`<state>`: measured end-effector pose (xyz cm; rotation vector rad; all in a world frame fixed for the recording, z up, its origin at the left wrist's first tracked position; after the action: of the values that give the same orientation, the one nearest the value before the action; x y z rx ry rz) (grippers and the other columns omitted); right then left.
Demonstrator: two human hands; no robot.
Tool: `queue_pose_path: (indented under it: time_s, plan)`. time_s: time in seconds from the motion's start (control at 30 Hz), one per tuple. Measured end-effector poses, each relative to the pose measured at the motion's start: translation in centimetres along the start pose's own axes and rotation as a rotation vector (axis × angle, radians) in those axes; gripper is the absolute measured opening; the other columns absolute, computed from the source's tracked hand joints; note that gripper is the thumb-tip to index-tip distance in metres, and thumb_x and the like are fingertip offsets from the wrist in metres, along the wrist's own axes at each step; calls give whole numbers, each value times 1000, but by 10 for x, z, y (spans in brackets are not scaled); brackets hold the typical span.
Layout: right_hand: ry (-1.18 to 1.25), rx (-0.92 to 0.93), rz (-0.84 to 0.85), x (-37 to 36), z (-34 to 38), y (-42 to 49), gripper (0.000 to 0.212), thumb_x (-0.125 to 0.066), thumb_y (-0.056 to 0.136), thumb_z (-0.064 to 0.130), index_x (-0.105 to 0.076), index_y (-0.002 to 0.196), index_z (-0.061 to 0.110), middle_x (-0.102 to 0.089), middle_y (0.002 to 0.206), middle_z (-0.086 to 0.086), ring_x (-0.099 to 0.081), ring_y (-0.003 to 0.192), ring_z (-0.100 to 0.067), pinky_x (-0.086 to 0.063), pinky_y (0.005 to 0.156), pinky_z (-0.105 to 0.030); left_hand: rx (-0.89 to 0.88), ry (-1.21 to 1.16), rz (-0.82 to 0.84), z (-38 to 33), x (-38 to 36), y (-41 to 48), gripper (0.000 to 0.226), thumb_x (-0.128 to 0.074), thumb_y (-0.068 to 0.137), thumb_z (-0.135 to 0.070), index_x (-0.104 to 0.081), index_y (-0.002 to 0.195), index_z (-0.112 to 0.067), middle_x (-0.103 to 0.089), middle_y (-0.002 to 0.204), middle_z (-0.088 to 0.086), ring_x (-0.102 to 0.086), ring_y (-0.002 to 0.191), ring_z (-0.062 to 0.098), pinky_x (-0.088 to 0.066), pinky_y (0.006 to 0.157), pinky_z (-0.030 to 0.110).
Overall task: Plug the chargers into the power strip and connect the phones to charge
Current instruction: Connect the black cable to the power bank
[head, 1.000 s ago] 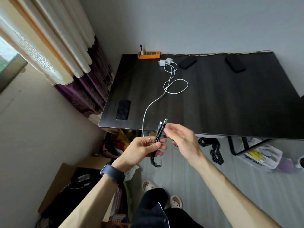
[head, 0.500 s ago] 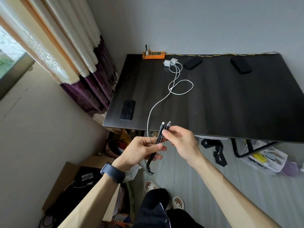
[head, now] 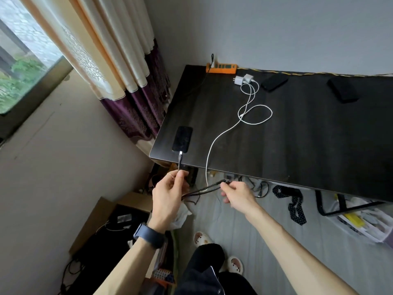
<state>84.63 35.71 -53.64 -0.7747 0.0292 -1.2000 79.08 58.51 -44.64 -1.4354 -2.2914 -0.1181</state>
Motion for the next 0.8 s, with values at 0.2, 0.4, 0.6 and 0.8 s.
queue_pose_path:
  time_s: [0.2, 0.4, 0.6, 0.8]
  plan:
    - [-151, 167, 143, -62, 27, 0, 38, -51, 82, 66, -74, 87, 36, -75, 84, 15, -70, 77, -7, -52, 61, -21, 32, 192, 90, 39, 27, -2, 14, -64, 94, -38, -77, 98, -32, -76, 75, -9, -71, 71, 1, -61, 73, 30]
    - [4, 286, 128, -100, 78, 24, 15, -63, 89, 48, -74, 86, 38, -74, 85, 19, -66, 81, 4, -46, 64, -6, -11, 378, 253, 56, 4, 28, 29, -63, 94, -43, -77, 109, -22, -77, 81, -8, -71, 73, 2, -57, 75, 30]
    - [61, 134, 66, -100, 56, 61, 16, -56, 100, 27, -59, 85, 23, -77, 83, 20, -61, 58, 2, -46, 58, -9, 133, 641, 724, 108, -21, 87, 39, -59, 90, -55, -73, 113, -27, -76, 101, -6, -70, 88, 8, -56, 88, 30]
    - [150, -57, -61, -88, 34, 81, 16, -53, 102, 22, -59, 89, 14, -76, 78, 19, -67, 67, 4, -47, 67, -11, 86, 741, 531, 114, -29, 213, 45, -63, 90, -40, -62, 128, -17, -62, 128, 13, -57, 120, 34, -47, 101, 39]
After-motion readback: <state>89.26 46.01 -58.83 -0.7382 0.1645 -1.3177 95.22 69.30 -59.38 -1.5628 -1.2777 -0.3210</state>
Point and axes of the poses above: each hand's wrist, its own y-axis towards the middle knuckle, its own x-axis out of the back of the hand, z = x × y, the point moved 10 cm from there along y, towards the middle knuckle
